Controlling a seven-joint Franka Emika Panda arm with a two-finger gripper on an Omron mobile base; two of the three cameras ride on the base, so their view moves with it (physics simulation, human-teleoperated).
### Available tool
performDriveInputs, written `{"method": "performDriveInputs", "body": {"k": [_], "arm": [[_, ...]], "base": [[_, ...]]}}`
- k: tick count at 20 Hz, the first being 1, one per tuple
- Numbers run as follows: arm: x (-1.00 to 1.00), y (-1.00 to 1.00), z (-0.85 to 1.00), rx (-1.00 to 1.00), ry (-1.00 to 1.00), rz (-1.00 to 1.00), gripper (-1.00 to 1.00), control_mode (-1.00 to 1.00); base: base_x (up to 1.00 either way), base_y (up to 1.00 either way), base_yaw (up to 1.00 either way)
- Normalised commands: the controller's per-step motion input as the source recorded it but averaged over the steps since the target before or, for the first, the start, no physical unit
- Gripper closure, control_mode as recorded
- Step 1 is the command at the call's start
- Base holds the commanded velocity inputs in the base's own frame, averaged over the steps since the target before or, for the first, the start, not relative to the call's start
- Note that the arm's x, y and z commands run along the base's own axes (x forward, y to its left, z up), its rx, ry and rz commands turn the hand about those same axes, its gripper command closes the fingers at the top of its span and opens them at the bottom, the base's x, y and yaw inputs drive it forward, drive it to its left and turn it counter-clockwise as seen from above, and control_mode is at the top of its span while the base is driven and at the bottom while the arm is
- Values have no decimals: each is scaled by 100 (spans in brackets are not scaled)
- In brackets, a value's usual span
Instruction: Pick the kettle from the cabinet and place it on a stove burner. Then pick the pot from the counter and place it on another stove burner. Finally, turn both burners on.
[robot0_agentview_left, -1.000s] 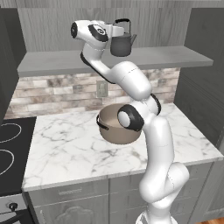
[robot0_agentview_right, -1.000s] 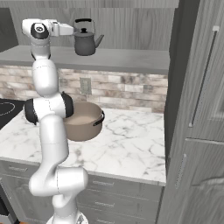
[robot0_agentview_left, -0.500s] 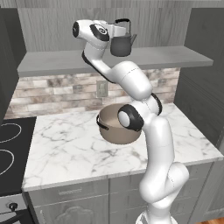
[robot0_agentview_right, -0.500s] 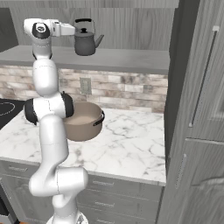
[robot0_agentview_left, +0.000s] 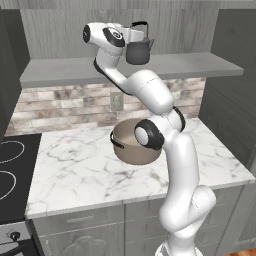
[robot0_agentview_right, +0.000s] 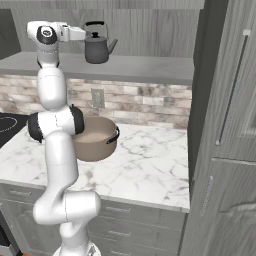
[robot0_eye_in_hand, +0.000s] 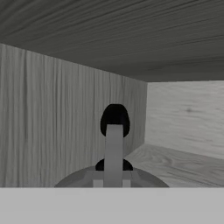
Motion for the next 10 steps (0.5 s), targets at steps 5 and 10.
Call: {"method": "performDriveInputs", "body": {"k": [5, 10], "arm": [[0, 0, 0, 0, 0, 0, 100, -100], [0, 0, 0, 0, 0, 0, 100, -100]], "base": [[0, 0, 0], [0, 0, 0]]}}
